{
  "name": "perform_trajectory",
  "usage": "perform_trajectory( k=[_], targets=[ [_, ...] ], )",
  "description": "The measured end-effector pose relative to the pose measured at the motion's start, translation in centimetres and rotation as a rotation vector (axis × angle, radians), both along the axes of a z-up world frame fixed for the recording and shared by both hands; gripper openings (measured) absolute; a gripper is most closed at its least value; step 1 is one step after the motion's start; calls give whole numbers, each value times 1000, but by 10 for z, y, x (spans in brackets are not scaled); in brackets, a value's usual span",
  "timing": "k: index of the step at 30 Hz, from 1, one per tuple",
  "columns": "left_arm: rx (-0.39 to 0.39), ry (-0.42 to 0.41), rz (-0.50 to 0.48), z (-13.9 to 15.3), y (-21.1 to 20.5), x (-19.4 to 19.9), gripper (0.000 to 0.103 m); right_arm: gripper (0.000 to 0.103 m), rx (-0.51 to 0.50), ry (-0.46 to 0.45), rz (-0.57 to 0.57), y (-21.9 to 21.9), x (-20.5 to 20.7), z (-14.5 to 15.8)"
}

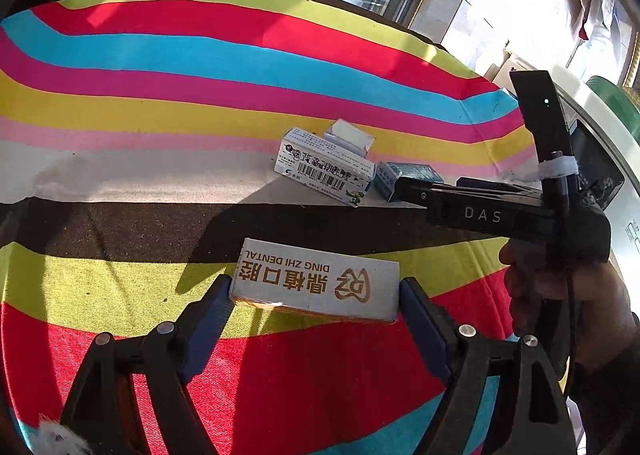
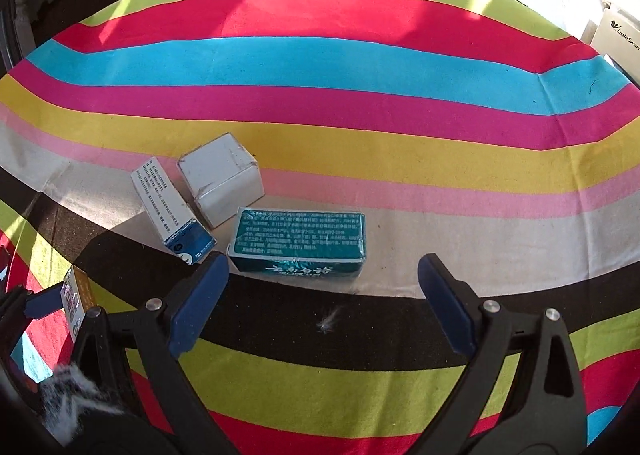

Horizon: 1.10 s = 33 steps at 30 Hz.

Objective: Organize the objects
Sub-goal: 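Grasp the teal box with the right tool, then carry the dental box and teal box over the storage box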

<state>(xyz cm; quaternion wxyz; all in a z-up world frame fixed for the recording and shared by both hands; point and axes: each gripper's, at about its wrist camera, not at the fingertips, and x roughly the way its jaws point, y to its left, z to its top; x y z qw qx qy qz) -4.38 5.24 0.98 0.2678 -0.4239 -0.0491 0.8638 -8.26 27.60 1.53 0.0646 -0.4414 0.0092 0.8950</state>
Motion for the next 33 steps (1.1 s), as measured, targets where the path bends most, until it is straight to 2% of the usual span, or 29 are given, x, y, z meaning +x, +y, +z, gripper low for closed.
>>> perform_trajectory(
  k=[13,15,18,21,26,33],
  targets=[
    [-14,2,5,0,1,-2,84,97,-51,-21,-61,-2,-16,-3],
    [-21,4,6,0,3,-1,84,96,-31,-30,-73,-4,-21,-6],
    [-33,7,6,0,4,-1,84,76,-35,-59,-87,-5,-25,-13],
    [-48,11,6,0,6,-1,84,76,-30,-51,-92,-6,-20,-11],
    [-74,18,7,-1,9,-2,84,76,-19,-45,-87,-9,5,-6],
    [-55,-10,-30,1,17,27,83,76,-13,-71,-97,-6,81,-5]
  ],
)
